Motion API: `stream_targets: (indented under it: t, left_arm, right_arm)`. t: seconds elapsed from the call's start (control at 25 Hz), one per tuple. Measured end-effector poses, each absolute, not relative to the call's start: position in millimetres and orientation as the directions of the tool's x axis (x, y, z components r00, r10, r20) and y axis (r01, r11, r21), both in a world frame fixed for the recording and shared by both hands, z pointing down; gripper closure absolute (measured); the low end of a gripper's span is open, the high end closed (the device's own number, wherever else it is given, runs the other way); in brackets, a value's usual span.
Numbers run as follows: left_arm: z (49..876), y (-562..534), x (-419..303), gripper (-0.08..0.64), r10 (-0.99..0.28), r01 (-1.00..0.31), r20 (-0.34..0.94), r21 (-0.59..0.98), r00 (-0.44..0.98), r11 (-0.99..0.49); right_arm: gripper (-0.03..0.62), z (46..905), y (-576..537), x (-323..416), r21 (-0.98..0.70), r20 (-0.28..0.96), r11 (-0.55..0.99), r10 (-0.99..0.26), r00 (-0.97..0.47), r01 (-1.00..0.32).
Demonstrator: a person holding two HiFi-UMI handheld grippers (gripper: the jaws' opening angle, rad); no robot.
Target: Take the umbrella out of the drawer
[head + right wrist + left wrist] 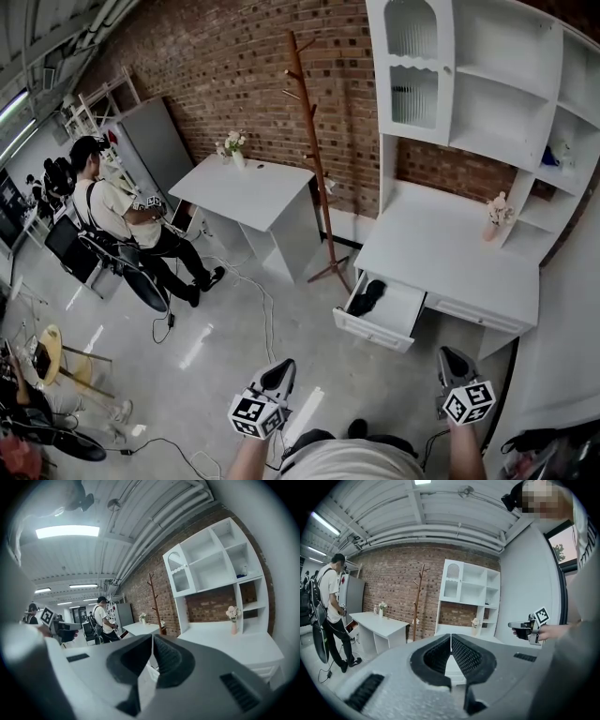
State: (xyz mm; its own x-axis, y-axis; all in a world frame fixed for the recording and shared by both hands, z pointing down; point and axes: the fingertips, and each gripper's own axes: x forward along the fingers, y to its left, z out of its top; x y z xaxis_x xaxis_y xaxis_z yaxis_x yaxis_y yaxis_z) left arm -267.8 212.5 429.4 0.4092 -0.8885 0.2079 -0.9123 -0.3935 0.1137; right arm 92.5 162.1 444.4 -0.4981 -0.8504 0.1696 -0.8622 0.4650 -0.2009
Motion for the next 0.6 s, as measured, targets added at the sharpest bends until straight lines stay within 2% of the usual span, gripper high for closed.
stream_targets:
  t: [0.6]
  left_arm:
    - [443.0, 171.4, -267.9, 0.534, -0.879, -0.904, 0.218, 0.149, 0.425, -0.400]
  right_arm:
    - [0.561, 451.9, 128.2, 91.9, -0.187, 0.213, 0.448, -0.851, -0.481, -0.874]
